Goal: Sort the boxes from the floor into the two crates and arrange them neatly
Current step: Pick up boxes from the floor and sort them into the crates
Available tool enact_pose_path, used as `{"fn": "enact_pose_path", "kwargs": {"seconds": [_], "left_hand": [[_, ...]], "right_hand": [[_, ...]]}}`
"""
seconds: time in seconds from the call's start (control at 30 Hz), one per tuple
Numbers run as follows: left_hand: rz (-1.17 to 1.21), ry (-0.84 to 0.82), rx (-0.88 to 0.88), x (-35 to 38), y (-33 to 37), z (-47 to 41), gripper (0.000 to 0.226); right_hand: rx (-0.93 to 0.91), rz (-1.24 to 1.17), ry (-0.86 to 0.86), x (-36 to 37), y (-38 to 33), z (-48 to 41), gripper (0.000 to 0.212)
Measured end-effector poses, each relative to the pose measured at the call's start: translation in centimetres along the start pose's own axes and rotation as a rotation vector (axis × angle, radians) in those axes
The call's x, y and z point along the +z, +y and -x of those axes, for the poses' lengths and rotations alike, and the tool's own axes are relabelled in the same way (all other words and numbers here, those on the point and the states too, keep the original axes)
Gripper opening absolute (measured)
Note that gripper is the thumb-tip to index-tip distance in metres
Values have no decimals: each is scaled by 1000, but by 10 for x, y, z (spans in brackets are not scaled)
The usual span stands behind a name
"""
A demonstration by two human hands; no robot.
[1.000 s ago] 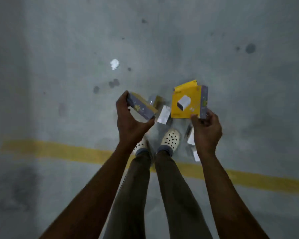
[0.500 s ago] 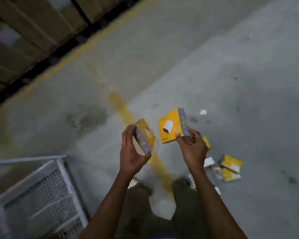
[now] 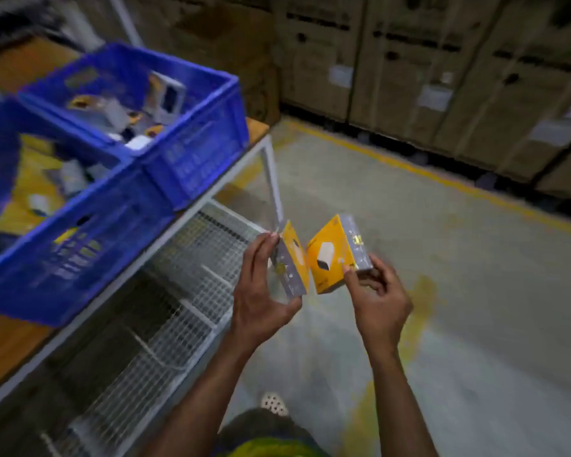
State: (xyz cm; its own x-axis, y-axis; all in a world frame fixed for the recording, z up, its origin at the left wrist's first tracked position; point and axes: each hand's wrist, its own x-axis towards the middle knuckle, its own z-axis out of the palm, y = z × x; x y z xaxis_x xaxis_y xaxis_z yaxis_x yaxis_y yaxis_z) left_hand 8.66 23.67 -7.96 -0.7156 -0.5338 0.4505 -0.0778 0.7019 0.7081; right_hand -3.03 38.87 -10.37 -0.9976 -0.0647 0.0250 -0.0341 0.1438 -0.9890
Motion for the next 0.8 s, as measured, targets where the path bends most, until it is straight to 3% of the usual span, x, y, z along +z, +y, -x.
{"fn": "enact_pose_path", "kwargs": {"seconds": [0.13,0.27,0.43,0.57,0.8], "left_hand": [[-122,254,-50,-72,-28,-40,104],[-330,481,-27,-120,-33,-71,99],[-547,725,22,-154,-40,-103,100],[-658,795,-77,-181,-51,-124,99],[-806,766,-276,-276,-83,-123,105]], "right_hand": [[-184,-105,-190,108,-59,-16,42],[-425,-226,-319,176,-110,-27,42],[-594,-411,-454,246,-155,-45,44],[-541,-504,-645,303,-181,-47,46],[-406,-462,-917,404,-207,-12,40]]}}
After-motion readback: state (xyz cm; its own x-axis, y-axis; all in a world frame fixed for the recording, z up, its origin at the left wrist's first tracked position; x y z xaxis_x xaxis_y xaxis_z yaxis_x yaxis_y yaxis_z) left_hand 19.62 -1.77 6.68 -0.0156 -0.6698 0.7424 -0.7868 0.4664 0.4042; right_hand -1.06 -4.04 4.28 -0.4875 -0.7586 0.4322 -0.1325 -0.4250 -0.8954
